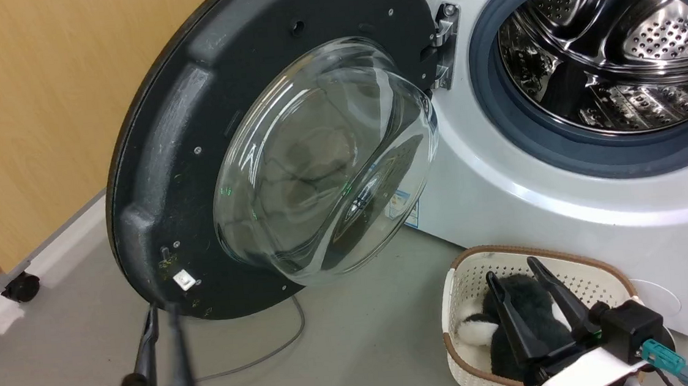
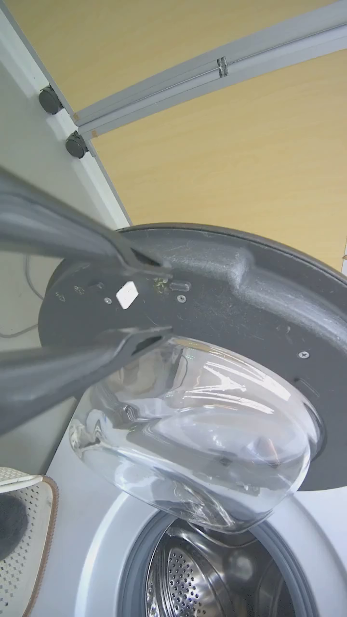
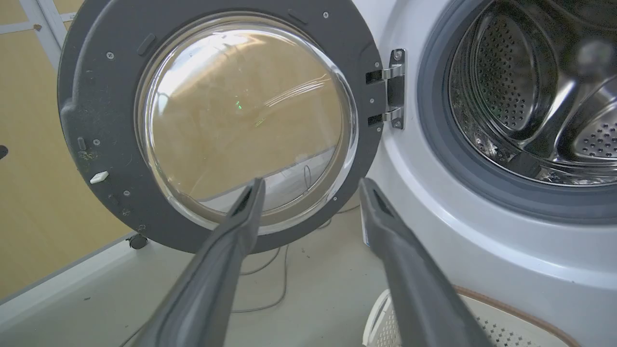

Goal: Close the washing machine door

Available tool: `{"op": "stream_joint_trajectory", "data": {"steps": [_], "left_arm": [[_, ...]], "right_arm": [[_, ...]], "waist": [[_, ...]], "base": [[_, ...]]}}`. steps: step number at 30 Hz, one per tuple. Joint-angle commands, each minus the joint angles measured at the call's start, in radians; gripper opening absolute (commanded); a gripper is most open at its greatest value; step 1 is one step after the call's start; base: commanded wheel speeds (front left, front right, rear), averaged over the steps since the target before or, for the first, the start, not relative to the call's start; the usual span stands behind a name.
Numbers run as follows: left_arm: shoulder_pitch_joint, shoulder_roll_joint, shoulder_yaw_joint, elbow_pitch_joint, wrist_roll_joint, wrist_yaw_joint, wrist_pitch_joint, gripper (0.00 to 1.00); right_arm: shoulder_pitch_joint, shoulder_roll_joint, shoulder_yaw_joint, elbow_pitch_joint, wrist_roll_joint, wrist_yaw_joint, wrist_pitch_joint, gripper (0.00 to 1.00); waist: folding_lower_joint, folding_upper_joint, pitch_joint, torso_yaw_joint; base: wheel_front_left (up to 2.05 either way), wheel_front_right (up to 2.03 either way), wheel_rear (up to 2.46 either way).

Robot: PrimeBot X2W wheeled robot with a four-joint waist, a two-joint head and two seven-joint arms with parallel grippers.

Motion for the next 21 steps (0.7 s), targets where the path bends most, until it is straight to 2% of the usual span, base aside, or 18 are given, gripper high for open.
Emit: {"op": "stream_joint_trajectory", "data": {"steps": [1,5,10,15,21], "left_arm": [[-0.008,0.005,0.017,-0.018,-0.009,-0.007,-0.006,0.0],[-0.048,0.029,0.066,-0.05,-0.032,-0.028,-0.006,0.0],[-0.149,0.112,0.156,-0.016,-0.107,-0.103,-0.006,0.0],[-0.299,0.162,0.31,0.101,-0.317,-0.152,0.024,0.0],[-0.469,0.203,0.473,0.266,-0.615,-0.179,0.178,0.0]], "right_arm": [[-0.003,-0.004,-0.005,-0.004,-0.002,0.001,-0.005,1.0],[0.003,-0.003,-0.025,-0.014,-0.01,0.001,-0.005,1.0],[0.029,0.001,-0.064,-0.035,-0.029,0.001,-0.005,1.0],[0.05,-0.005,-0.087,-0.057,-0.048,0.001,-0.005,1.0],[0.035,-0.017,-0.077,-0.063,-0.053,0.001,-0.004,1.0]], "waist": [[-0.0001,0.0,0.005,0.0],[-0.0001,0.0,0.019,-0.001],[-0.0001,0.0,0.041,-0.004],[-0.0001,0.0,0.076,-0.022],[-0.0001,0.0,0.111,-0.059]], "base": [[0.0,0.0,0.0],[0.0,0.0,0.0],[0.0,0.0,0.0],[0.0,0.0,0.0],[0.0,0.0,0.0]]}}
